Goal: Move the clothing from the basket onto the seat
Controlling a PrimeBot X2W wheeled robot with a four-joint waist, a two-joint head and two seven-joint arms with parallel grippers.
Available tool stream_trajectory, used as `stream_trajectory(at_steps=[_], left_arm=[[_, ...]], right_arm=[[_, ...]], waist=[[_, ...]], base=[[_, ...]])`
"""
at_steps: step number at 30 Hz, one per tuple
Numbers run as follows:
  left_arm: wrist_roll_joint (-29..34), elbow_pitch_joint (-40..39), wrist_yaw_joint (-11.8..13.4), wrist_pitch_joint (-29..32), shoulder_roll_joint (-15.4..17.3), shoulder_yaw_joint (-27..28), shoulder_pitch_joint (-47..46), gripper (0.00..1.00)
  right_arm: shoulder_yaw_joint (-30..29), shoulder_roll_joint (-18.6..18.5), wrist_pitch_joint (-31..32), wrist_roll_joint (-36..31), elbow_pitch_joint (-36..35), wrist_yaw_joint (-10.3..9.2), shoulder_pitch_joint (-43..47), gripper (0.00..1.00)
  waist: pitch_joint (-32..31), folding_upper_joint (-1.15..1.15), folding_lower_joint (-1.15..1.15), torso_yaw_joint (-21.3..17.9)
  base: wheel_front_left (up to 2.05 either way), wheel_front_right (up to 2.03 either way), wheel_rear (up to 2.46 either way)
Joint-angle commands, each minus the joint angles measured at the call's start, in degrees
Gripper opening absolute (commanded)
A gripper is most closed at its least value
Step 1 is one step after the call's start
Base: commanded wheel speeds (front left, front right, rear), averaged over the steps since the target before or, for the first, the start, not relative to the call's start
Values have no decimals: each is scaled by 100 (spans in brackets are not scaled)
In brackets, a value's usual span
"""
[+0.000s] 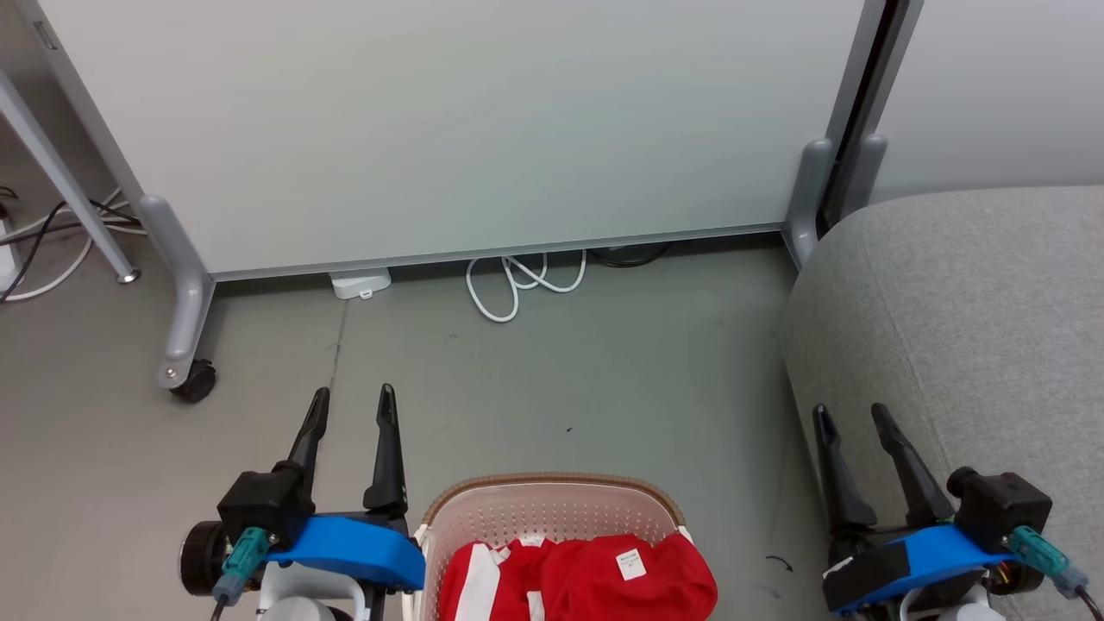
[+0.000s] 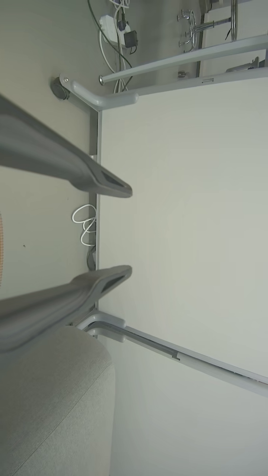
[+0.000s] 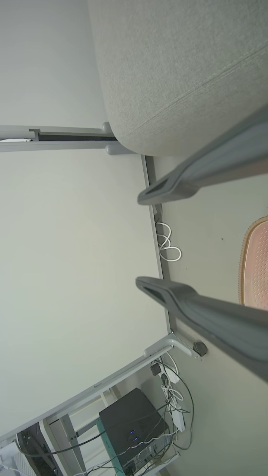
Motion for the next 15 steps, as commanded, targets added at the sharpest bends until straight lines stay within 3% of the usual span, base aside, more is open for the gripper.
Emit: stream_trajectory(at_steps=[1, 15], left_arm=[[152, -4, 35, -56, 29, -8, -97, 100], [602, 136, -11, -212, 29, -41, -77, 100]], right_arm=[[11, -34, -60, -160, -7, 13, -61, 100], [-43, -37, -204, -731, 93, 14, 4, 100]], waist=[[3, 0, 0, 6], [19, 0, 0, 51]], base=[[0, 0, 0], [0, 0, 0]])
